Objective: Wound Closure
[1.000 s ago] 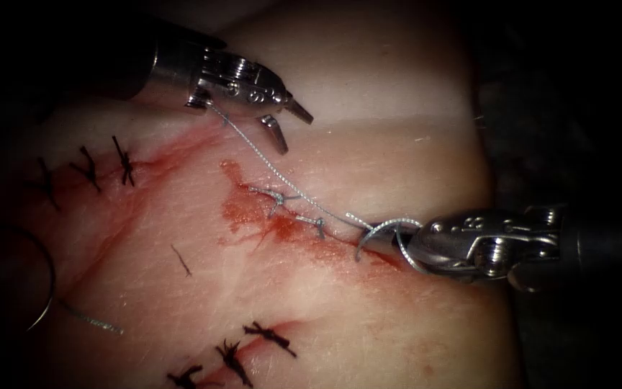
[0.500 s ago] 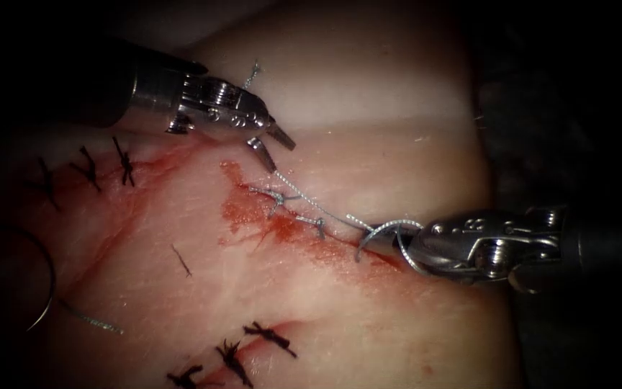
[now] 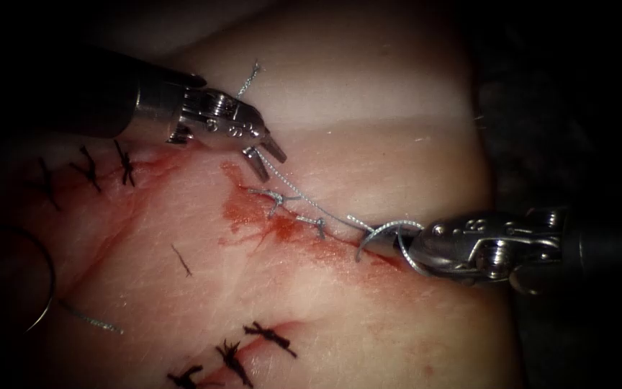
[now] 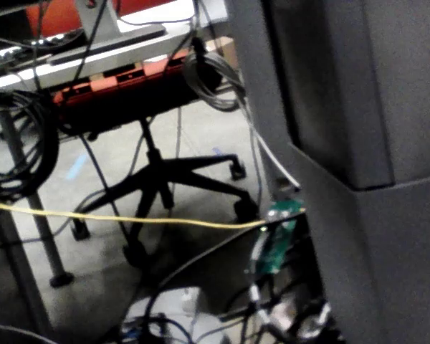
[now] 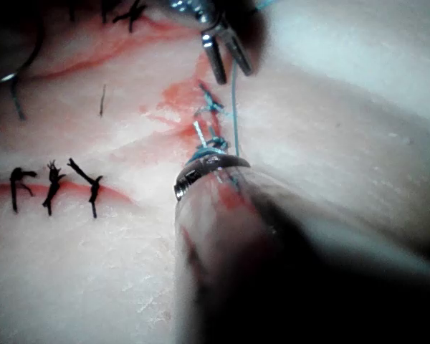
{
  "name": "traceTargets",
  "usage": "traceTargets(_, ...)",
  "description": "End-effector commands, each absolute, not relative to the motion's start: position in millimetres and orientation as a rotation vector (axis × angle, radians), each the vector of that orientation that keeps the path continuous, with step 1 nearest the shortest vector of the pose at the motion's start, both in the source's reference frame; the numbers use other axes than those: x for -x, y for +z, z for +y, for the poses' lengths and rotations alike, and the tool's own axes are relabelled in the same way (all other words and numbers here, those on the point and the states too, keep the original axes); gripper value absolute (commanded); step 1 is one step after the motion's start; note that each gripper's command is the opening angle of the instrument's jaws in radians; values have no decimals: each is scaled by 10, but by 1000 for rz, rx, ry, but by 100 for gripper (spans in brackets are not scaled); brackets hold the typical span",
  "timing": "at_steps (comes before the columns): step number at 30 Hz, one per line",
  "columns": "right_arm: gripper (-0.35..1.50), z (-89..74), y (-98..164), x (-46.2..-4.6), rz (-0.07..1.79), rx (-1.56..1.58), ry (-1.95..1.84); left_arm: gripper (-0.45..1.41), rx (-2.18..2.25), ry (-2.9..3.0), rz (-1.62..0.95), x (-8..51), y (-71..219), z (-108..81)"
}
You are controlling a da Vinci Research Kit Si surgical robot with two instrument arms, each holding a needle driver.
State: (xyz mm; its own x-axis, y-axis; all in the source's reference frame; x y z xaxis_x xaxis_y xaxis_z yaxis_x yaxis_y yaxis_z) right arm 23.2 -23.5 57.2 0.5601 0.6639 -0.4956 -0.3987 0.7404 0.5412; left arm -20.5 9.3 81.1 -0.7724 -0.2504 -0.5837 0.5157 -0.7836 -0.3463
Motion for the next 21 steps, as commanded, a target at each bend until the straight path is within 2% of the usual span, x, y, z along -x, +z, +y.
traceTargets(1, -35, -238, 574, -241, 744, -394, 644, 14, -727, -2520, 697, 211, 820, 90)
traceTargets(3, -35, -238, 574, -241, 744, -394, 644, -13, -719, -2523, 702, 210, 825, 86)
traceTargets(5, -35, -237, 574, -241, 744, -395, 644, -20, -714, -2549, 712, 210, 824, 87)
traceTargets(6, -35, -237, 573, -240, 744, -395, 644, -37, -712, -2577, 694, 210, 823, 89)
traceTargets(7, -35, -237, 572, -240, 744, -396, 644, -45, -712, -2593, 671, 211, 822, 92)
traceTargets(12, -35, -231, 563, -237, 743, -409, 648, -32, -731, -2676, 592, 210, 812, 112)
traceTargets(13, -35, -228, 560, -236, 742, -411, 651, -22, -735, -2683, 589, 210, 809, 120)
traceTargets(16, -35, -226, 557, -235, 741, -411, 660, -25, -743, -2719, 560, 211, 805, 129)
traceTargets(18, -35, -223, 553, -234, 746, -405, 654, -20, -745, -2784, 548, 211, 803, 137)
traceTargets(21, -35, -218, 545, -229, 751, -403, 649, -25, -748, -2848, 545, 208, 808, 146)
